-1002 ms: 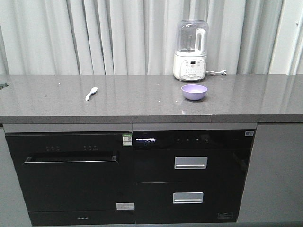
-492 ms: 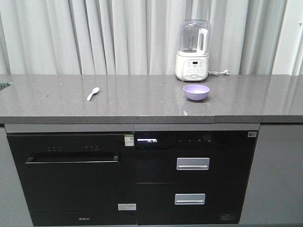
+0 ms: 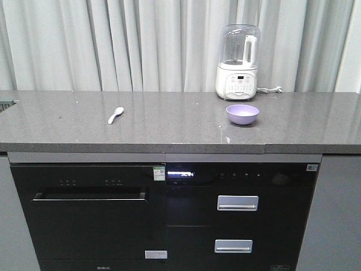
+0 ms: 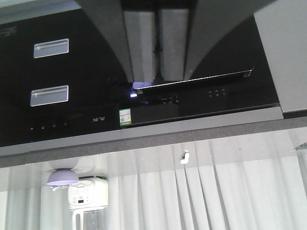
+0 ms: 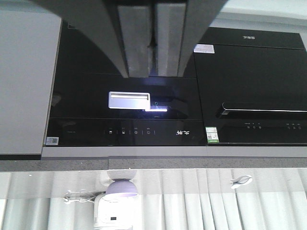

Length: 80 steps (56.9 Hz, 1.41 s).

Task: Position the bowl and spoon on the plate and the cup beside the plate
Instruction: 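Drive the base toward the counter with the white spoon and lavender bowl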

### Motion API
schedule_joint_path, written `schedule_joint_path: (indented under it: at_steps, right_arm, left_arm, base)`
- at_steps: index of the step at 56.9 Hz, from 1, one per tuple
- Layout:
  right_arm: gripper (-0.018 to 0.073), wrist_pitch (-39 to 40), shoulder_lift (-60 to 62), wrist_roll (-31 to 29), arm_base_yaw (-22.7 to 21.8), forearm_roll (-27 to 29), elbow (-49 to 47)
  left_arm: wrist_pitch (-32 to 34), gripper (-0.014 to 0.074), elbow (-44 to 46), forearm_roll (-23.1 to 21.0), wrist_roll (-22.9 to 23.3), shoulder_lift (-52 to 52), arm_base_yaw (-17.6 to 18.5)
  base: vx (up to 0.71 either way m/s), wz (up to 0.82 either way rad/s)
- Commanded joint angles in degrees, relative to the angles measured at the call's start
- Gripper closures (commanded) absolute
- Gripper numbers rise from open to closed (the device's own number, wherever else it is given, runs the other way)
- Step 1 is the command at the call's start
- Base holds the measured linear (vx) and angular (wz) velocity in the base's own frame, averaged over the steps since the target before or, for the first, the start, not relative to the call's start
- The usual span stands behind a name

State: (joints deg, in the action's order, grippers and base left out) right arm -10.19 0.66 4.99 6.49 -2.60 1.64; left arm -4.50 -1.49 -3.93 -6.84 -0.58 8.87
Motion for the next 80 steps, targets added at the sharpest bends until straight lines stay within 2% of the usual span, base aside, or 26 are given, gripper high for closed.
schedule_joint_path:
  at_steps: [1,20,56,80]
  right_arm:
    - [0.0568,4.55,0.25,-0.07,-0.41,-0.33,0.37]
    - [0.0568,4.55,0.25,-0.07,-0.41,-0.33,0.37]
    - [0.0568,4.51,0.25,-0.07,-0.41,-0.33,0.37]
    - [0.0568,4.51,0.25,-0.07,-0.41,-0.33,0.37]
  left_arm:
    - [4.50,0.0596,1.44,-0.10,-0.04,-0.96,0.00]
    - [4.50,0.0596,1.44,-0.10,-0.04,-0.96,0.00]
    - [4.50,0.0596,1.44,-0.10,-0.04,-0.96,0.00]
    - [4.50,0.0596,1.44,-0.10,-0.04,-0.96,0.00]
  base:
    - [0.12,0.06]
    - [0.10,-0.01]
    - [0.11,-0.23]
    - [0.16,0.06]
